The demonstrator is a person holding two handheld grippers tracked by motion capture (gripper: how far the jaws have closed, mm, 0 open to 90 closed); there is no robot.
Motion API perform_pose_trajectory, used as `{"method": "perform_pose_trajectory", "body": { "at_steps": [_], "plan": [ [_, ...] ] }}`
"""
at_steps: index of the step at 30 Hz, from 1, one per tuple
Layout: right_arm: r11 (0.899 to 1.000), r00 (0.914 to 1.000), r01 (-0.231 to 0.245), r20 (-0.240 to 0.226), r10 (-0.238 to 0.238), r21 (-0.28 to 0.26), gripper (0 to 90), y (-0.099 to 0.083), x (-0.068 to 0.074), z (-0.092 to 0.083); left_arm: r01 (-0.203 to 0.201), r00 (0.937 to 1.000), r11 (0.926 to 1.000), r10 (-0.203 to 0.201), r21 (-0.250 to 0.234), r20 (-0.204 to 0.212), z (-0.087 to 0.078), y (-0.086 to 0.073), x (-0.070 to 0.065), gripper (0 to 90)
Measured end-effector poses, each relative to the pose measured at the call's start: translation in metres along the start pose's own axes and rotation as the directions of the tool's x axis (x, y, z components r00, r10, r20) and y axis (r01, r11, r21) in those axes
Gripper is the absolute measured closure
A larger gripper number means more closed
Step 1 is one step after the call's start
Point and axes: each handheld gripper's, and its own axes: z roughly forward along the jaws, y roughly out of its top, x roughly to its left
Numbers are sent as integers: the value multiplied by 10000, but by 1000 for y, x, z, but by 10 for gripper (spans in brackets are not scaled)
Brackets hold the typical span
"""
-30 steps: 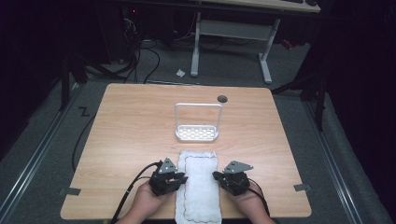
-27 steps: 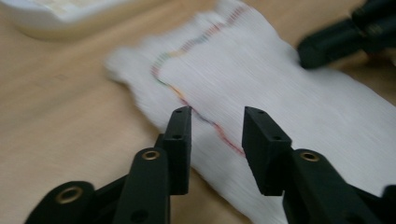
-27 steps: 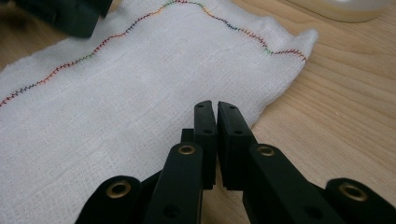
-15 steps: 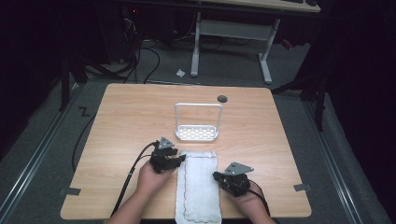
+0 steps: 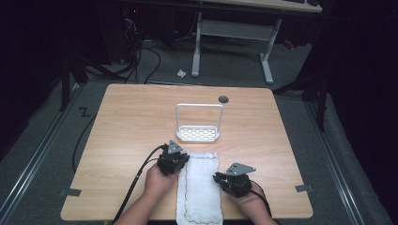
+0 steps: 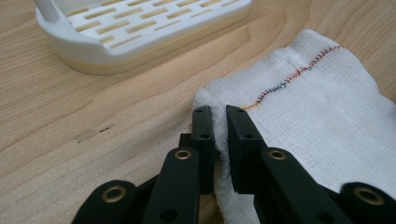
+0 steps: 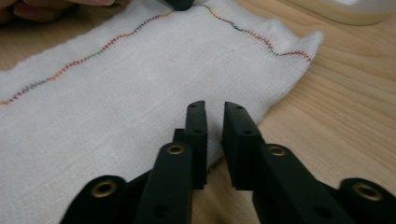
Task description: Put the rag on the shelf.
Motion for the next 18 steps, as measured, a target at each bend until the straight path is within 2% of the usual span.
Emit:
{"method": "perform_pose_trajectory", "body": {
  "at_steps": [1,2,3,4,5,6,7,8,9,10,13,15,16,18],
  "plan": [
    [9999,9999,-150,81,151,-73,717,5,-2,-1,169,9998,9999,-169,-6,127,0,0,2,834],
    [9999,9999,-150,81,151,-73,717,5,-2,-1,169,9998,9999,-169,-6,127,0,0,2,835],
    [9993,9992,-312,241,316,-188,672,10,-6,-1,248,9995,9997,-248,-2,204,0,0,3,835],
    [9993,9992,-312,241,316,-188,672,10,-6,-1,329,9991,9995,-329,-11,258,0,0,4,835],
    [9968,9957,-744,526,760,-308,623,18,-15,3,459,9983,9989,-460,10,358,-1,0,5,835],
    [9968,9957,-744,526,760,-308,623,18,-15,3,459,9983,9989,-460,10,358,-1,0,5,835],
    [9914,9895,-1238,692,1266,-431,582,26,-25,9,549,9976,9985,-548,-4,432,-1,-1,7,835],
    [9914,9895,-1238,692,1266,-431,582,26,-25,9,549,9976,9985,-548,-4,432,-1,-1,7,835],
    [9892,9870,-1429,694,1447,-313,566,29,-29,13,589,9972,9983,-588,-3,460,-1,-1,7,835],
    [9848,9812,-1736,847,1736,-74,561,34,-36,23,699,9960,9975,-699,26,565,-1,-1,9,835],
    [9808,9780,-1949,773,1938,71,565,34,-39,29,838,9943,9965,-837,22,654,-1,-1,10,834],
    [9813,9787,-1917,774,1899,168,595,32,-39,34,870,9939,9962,-870,39,670,-2,-1,11,834],
    [9829,9802,-1838,759,1828,62,671,30,-37,33,900,9934,9959,-901,46,703,-2,-1,10,835],
    [9832,9816,-1825,558,1824,-40,766,28,-34,33,809,9942,9967,-809,26,710,-2,-2,10,837]
  ]
}}
